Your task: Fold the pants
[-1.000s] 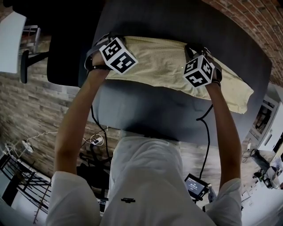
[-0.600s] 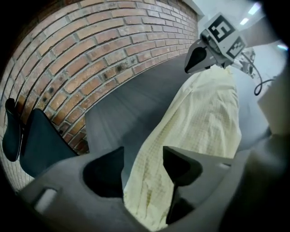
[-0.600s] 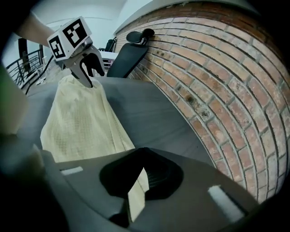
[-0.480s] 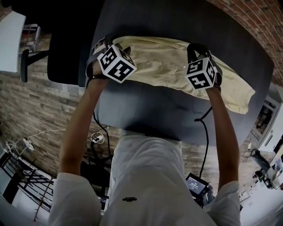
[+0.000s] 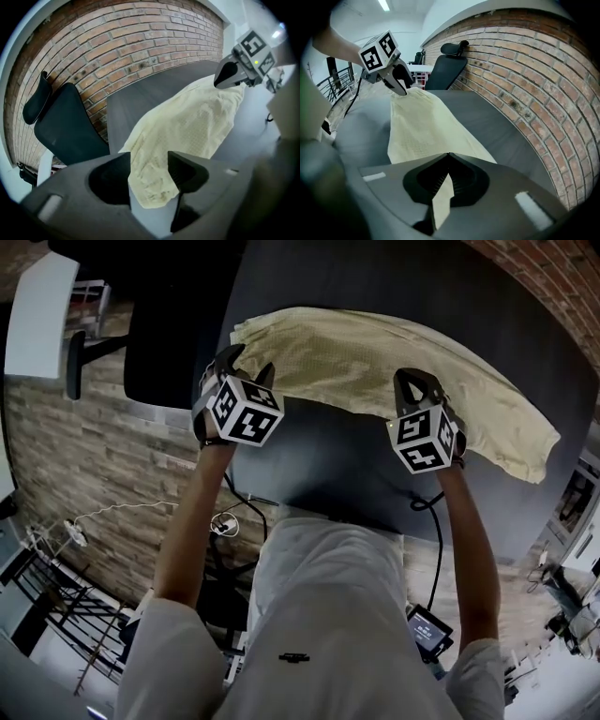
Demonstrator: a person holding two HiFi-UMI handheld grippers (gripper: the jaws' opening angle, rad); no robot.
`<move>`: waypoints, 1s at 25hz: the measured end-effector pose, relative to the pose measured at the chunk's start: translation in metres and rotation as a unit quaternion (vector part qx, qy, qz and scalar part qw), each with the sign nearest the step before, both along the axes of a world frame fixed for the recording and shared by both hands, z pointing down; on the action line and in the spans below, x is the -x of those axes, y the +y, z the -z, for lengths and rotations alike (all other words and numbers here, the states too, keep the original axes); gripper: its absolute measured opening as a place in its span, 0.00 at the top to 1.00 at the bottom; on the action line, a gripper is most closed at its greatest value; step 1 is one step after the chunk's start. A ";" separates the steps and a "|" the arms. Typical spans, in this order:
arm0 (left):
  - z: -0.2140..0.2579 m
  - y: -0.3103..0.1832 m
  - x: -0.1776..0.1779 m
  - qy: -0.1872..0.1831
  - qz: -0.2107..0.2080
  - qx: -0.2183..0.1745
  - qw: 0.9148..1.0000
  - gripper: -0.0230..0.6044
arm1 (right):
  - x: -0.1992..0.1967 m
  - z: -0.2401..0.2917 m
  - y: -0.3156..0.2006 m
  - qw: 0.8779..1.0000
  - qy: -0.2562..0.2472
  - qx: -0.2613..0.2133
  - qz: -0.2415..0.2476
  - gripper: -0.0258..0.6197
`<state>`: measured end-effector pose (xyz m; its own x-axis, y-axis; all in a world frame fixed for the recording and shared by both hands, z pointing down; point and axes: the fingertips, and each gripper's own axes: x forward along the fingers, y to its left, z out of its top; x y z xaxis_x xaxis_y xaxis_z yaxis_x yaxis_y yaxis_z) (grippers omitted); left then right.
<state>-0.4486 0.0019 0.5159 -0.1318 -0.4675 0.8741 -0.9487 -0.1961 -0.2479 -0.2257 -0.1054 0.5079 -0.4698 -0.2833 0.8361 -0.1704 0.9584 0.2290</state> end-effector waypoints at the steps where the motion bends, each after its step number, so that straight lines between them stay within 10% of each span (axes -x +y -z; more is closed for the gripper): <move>1: -0.005 0.005 -0.001 0.004 -0.004 0.003 1.000 0.57 | -0.001 -0.003 0.006 1.000 0.002 0.006 -0.003 0.95; 9: -0.046 0.021 -0.011 -0.011 -0.042 0.031 0.999 0.70 | -0.028 -0.041 0.031 0.995 0.051 0.057 -0.060 0.95; 25: -0.053 0.102 0.006 -0.033 -0.065 0.120 0.990 0.72 | -0.037 -0.057 0.151 0.989 0.067 0.126 -0.025 0.95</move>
